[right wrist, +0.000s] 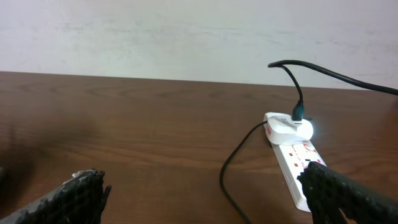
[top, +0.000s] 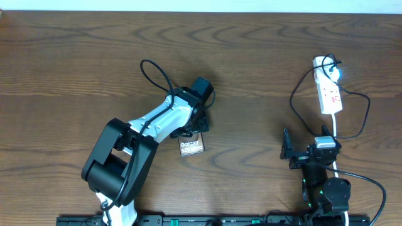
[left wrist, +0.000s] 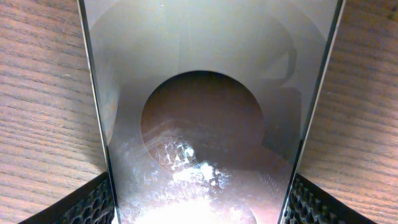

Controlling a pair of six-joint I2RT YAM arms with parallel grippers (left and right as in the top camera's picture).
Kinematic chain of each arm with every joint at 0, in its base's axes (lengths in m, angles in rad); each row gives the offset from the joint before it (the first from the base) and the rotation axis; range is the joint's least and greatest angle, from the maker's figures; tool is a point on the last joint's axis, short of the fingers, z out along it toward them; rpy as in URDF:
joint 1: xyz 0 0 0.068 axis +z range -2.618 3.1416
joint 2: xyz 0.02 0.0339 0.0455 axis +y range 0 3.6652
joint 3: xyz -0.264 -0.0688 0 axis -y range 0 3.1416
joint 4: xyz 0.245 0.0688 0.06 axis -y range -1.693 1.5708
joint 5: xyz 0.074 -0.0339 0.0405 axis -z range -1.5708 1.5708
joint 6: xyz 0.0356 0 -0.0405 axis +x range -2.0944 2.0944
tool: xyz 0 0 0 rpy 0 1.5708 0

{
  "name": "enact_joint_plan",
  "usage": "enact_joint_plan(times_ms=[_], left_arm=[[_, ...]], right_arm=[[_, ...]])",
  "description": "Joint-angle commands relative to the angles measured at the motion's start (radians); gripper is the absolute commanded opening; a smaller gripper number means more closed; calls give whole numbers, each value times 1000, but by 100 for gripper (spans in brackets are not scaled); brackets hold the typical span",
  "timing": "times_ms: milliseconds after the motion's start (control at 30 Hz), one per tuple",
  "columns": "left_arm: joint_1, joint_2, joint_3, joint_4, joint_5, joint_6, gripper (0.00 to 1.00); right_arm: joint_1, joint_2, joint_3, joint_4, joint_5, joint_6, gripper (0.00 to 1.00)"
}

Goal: Plug charger to phone and switch on socket

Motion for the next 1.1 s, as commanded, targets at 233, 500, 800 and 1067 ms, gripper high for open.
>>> enact_joint_plan(times_ms=[233, 500, 800, 1067], left_arm=[[14, 76, -39, -27, 98, 28, 64], [62, 17, -35, -33, 164, 36, 62], [117, -58, -35, -32, 313, 62, 62], [152, -92, -35, -32, 417, 86, 61]], right_arm=[[-4, -2, -1, -4, 4, -9, 99], [-4, -2, -1, -4, 4, -9, 99], [-4, -2, -1, -4, 4, -8, 99], [-4, -2, -1, -4, 4, -8, 99]])
